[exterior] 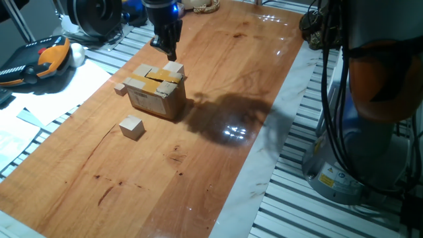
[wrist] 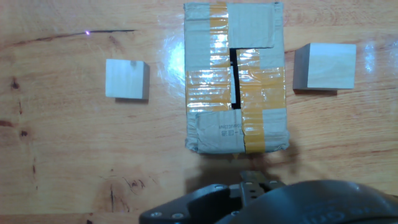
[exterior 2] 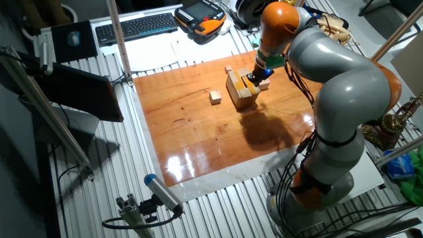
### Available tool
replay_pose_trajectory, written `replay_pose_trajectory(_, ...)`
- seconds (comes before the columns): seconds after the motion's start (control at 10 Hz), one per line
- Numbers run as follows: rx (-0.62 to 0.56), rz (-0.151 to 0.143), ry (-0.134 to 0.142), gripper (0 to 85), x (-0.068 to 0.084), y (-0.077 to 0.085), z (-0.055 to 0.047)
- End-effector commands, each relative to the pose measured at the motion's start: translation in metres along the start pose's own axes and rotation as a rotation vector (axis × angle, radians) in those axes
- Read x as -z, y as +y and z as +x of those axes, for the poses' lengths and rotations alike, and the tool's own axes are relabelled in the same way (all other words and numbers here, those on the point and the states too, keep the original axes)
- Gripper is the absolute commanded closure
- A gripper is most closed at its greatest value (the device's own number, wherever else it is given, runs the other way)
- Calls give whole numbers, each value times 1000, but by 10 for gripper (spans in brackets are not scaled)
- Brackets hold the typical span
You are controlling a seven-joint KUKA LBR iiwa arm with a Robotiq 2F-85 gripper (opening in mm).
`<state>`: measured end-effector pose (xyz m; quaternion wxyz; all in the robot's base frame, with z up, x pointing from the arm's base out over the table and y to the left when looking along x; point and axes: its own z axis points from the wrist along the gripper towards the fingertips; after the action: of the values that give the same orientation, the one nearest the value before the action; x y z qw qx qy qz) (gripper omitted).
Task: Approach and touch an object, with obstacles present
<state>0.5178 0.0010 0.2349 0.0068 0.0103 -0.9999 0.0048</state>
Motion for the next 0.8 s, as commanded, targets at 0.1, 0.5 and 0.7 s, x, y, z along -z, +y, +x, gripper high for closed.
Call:
replay_pose_trajectory(0.1,-2,-2,0,850,-1,0,-2)
replay_pose_trajectory(0.5,-9,1,-6,850,-4,1,-11)
replay_pose_trajectory(0.7,-19,4,-17,850,-10,3,-25)
